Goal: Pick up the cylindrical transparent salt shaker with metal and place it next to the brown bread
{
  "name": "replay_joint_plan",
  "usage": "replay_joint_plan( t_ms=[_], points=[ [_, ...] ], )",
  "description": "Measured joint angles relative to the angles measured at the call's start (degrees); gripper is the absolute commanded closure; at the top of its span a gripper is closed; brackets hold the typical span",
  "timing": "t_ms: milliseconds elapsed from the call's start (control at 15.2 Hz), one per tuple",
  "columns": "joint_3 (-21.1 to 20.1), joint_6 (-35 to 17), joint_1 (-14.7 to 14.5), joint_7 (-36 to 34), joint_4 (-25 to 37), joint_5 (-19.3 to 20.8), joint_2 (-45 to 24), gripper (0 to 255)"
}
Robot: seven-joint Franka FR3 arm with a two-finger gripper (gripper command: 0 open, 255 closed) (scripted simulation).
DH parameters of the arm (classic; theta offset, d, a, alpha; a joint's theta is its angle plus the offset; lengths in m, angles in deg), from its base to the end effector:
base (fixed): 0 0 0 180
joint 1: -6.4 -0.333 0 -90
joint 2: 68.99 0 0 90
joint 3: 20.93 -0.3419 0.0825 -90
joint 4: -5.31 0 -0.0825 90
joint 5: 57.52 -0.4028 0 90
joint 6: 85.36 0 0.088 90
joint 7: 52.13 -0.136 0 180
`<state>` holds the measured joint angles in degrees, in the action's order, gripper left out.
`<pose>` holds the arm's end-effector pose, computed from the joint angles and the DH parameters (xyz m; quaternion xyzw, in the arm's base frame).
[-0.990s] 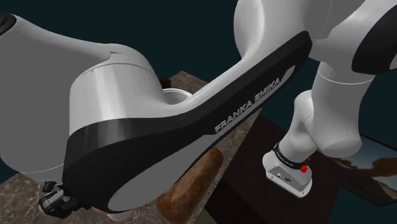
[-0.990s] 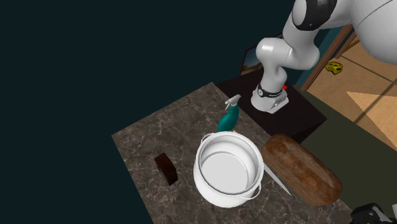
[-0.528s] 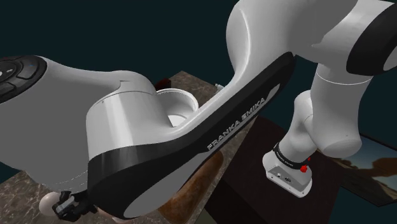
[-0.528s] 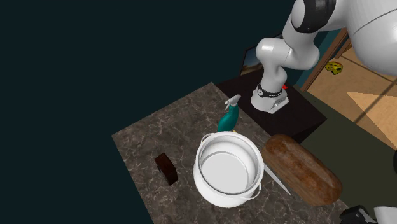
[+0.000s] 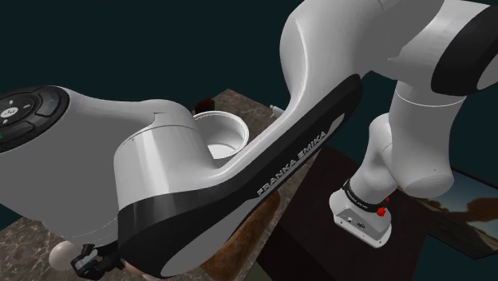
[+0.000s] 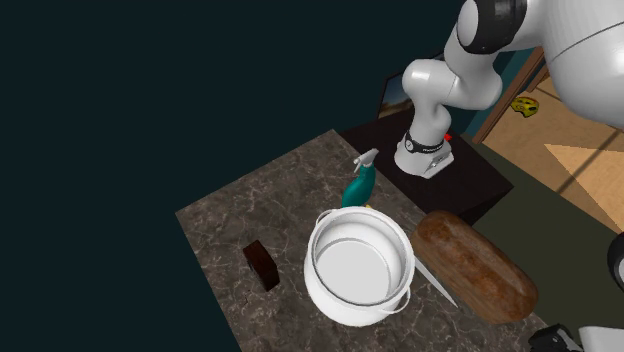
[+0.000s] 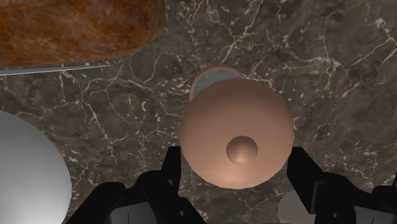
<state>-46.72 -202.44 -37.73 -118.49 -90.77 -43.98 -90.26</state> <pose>0.2789 0.6243 0.3950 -0.9971 -0.0683 -0.0319 0.0069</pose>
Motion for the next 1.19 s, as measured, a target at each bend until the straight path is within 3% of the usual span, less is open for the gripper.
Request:
replay_joint_plan(
  t_ms=[66,462,792,1188],
  points=[
    [0.00,-0.01,0.00,0.00,-0.01,0.00,0.00,0],
    [0.00,-0.01,0.00,0.00,-0.01,0.00,0.01,0],
    [-0.57,5.41,-0.02,0.77,3.81,-1.19,1.93,0],
    [-0.65,6.22,0.02,0.93,4.26,-1.40,2.25,0]
  ],
)
